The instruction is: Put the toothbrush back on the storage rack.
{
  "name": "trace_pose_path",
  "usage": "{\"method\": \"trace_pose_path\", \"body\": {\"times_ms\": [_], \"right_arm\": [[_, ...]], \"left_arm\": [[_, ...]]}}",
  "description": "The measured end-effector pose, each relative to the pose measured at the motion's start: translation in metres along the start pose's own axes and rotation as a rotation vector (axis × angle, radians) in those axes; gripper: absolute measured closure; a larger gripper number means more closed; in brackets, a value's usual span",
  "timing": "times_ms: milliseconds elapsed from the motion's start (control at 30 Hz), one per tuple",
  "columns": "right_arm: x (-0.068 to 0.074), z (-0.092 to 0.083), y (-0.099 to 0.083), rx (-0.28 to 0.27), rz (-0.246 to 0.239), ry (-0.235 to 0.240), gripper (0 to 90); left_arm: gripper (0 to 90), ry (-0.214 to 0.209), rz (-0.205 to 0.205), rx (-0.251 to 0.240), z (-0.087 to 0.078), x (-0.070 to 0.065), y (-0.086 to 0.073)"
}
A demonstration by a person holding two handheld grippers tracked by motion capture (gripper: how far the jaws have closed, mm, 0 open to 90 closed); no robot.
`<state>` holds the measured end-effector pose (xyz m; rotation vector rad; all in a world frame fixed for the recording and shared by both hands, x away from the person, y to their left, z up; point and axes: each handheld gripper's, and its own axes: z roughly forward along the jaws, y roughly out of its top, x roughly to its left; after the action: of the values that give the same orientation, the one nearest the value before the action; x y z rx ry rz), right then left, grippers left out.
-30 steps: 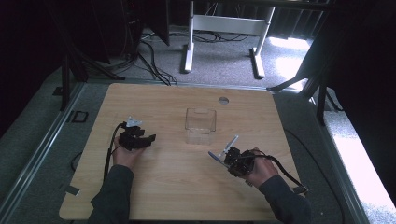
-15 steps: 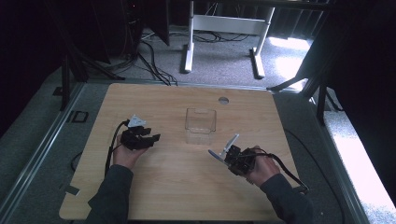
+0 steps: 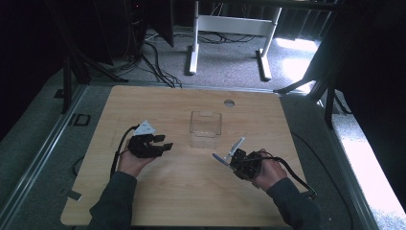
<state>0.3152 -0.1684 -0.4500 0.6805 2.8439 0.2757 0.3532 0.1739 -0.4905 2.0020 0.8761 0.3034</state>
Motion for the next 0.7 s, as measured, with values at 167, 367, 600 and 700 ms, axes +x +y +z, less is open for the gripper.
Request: {"method": "trace_pose_path", "body": {"times_ms": [167, 367, 600, 700], "right_arm": [[0.001, -0.001, 0.0, -0.01, -0.002, -0.004, 81.4], [0.002, -0.001, 0.001, -0.02, -0.009, -0.007, 81.4], [0.003, -0.002, 0.003, -0.029, -0.023, -0.012, 81.4], [0.003, -0.002, 0.003, -0.029, -0.025, -0.012, 81.4]], "left_arm": [[49.7, -0.046, 0.035, -0.018, -0.001, -0.009, 0.001], [49.9, -0.082, 0.071, -0.02, 0.001, -0.02, 0.002], [50.0, -0.114, 0.094, -0.022, 0.002, -0.03, 0.002], [50.2, -0.128, 0.104, -0.026, 0.002, -0.032, 0.002]]}}
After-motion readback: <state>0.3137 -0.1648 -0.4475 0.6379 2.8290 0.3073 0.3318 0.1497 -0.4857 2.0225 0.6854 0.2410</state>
